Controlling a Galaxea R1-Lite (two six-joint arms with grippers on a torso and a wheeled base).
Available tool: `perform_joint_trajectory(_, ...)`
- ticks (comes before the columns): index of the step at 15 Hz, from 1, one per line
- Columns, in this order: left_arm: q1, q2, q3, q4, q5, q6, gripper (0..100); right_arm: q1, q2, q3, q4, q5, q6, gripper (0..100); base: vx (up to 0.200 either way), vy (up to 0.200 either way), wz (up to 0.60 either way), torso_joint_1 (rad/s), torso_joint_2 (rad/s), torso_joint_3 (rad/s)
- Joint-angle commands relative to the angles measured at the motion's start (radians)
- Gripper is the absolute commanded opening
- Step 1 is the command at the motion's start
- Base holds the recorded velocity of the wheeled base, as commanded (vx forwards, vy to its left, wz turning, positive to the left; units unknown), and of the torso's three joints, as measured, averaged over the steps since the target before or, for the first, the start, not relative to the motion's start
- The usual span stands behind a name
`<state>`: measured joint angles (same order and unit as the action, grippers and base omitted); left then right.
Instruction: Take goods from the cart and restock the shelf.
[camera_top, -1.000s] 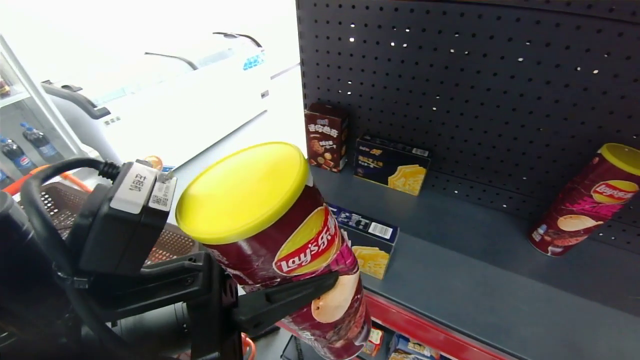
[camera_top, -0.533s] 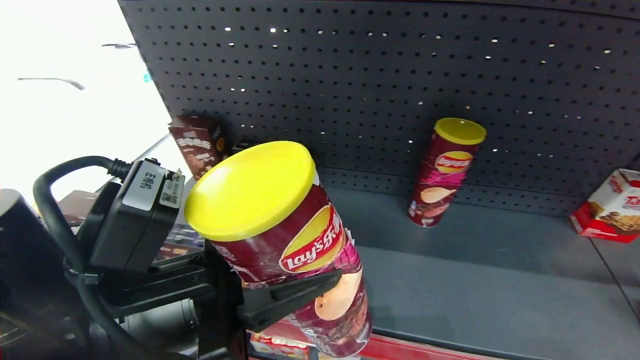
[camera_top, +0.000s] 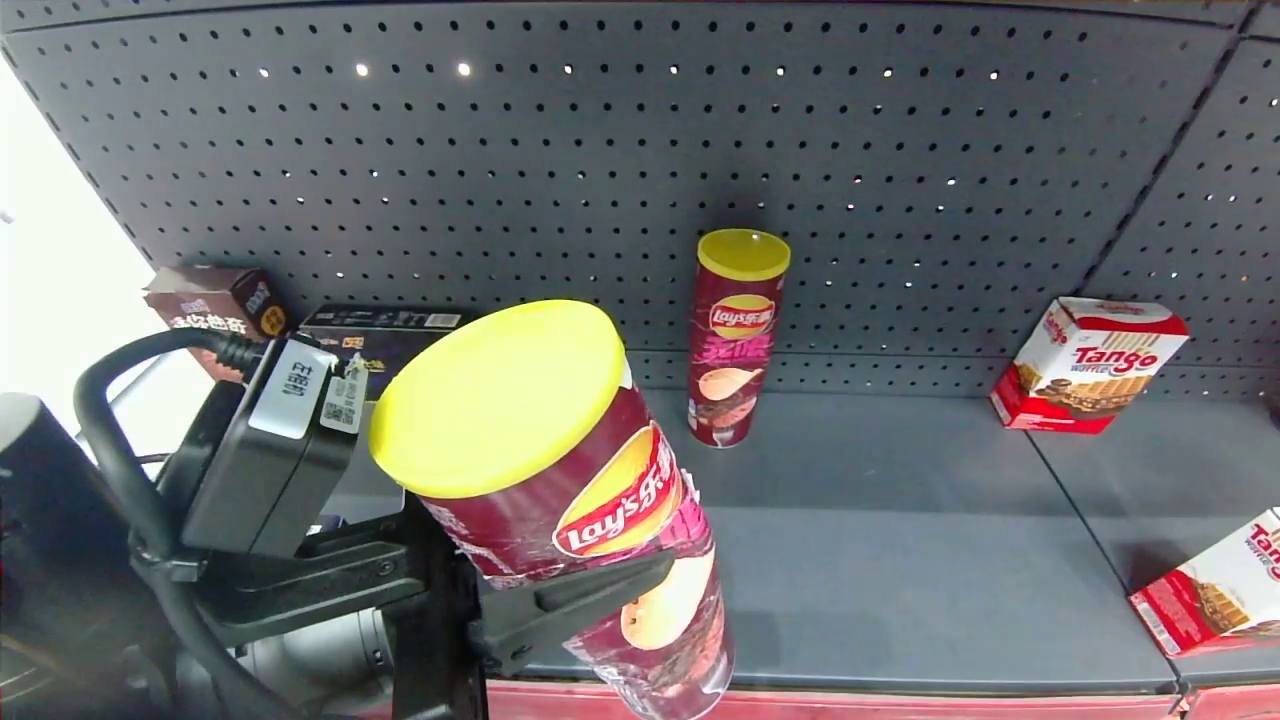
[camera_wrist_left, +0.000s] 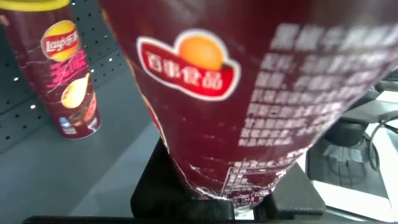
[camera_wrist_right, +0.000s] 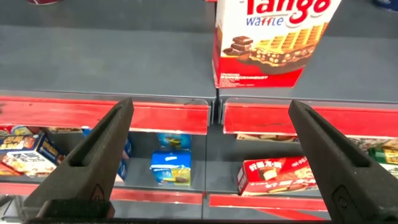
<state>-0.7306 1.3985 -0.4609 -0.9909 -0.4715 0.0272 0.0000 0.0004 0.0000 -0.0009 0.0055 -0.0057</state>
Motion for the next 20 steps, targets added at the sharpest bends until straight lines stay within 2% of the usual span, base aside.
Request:
perform_joint_trajectory(1,0.002,0.000,-0.002,0.000,0.001,0.000,0,0.000,0.000,0.000,-0.001,-0.001,0.000,100,0.000,0.000,0.00,0.000,0.00,0.000)
perform_joint_trajectory(6,0.007,0.045,-0.056,-0.011,0.001,0.000,0,0.000,0.000,0.000,0.001,-0.001,-0.002,100,0.000,0.000,0.00,0.000,0.00,0.000)
perform_joint_trajectory(9,0.008,0.059,-0.051,-0.017,0.011,0.000,0,0.000,0.000,0.000,-0.001,0.001,-0.002,100,0.000,0.000,0.00,0.000,0.00,0.000)
perform_joint_trajectory(14,0.069,0.063,-0.059,-0.028,0.010,0.002,0,0.008,0.016,0.000,-0.004,0.008,-0.011,100,0.000,0.000,0.00,0.000,0.00,0.000)
perform_joint_trajectory(17,0.096,0.040,-0.022,-0.028,0.005,0.000,0,0.006,0.010,-0.009,-0.007,0.019,-0.013,100,0.000,0.000,0.00,0.000,0.00,0.000)
perform_joint_trajectory(18,0.106,0.028,-0.009,-0.028,0.004,0.000,0,0.015,0.182,-0.291,0.013,0.074,0.000,100,0.000,0.000,0.00,0.000,0.00,0.000)
perform_joint_trajectory(20,0.102,0.011,0.004,-0.029,0.001,0.002,0,0.048,0.477,-0.601,0.074,0.163,-0.049,100,0.000,0.000,0.00,0.000,0.00,0.000)
